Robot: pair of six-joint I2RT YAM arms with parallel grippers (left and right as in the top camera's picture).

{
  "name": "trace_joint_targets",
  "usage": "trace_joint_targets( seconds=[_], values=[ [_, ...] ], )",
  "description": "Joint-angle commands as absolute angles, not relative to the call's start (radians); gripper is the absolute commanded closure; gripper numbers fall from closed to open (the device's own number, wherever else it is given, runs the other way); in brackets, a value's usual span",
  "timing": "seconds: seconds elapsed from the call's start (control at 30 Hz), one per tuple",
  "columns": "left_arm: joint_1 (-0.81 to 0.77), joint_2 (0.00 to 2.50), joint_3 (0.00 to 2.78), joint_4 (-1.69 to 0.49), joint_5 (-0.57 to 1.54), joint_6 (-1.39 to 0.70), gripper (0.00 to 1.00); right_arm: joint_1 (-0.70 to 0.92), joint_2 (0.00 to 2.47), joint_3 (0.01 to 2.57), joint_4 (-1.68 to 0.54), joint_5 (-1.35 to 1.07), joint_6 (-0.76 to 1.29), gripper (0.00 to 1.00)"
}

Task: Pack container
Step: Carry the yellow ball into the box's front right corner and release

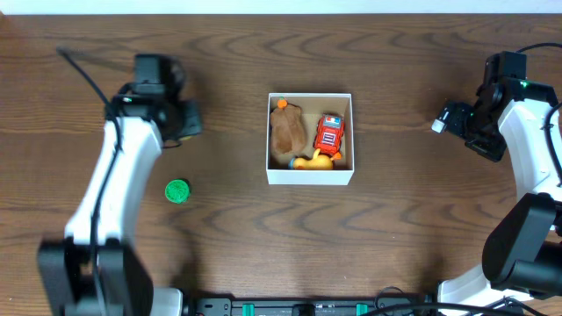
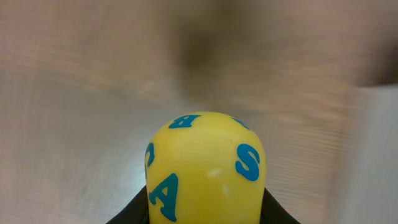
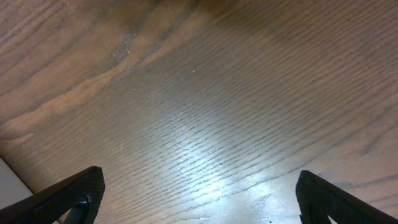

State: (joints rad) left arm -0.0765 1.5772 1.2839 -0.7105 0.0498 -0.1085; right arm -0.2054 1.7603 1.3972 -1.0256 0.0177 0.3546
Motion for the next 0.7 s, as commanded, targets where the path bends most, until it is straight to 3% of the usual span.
trace_joint_targets(
  seconds=[0.0, 0.27, 0.5, 0.6, 0.67],
  values=[
    [-0.218, 1.479, 1.312, -0.701, 0.053, 0.021, 0.77, -0.208, 1.759, 1.394, -1.024, 0.017, 0.343, 0.01],
    [-0.564, 1.52, 1.311, -0.654, 0.053, 0.072, 0.78, -0.208, 1.759, 1.394, -1.024, 0.017, 0.343, 0.01],
    [-0.661, 1.687, 1.311, -0.615, 0.053, 0.07, 0.68, -0.208, 1.759, 1.394, -1.029, 0.009, 0.342, 0.01],
    [-0.662, 1.719, 1.311, -0.627, 0.054, 0.067, 0.53, -0.208, 1.759, 1.394, -1.029, 0.009, 0.342, 0.01],
    [-0.662, 1.72, 1.311, -0.635, 0.053, 0.067, 0.24, -0.208, 1.759, 1.394, -1.028, 0.01, 0.342, 0.01]
  ],
)
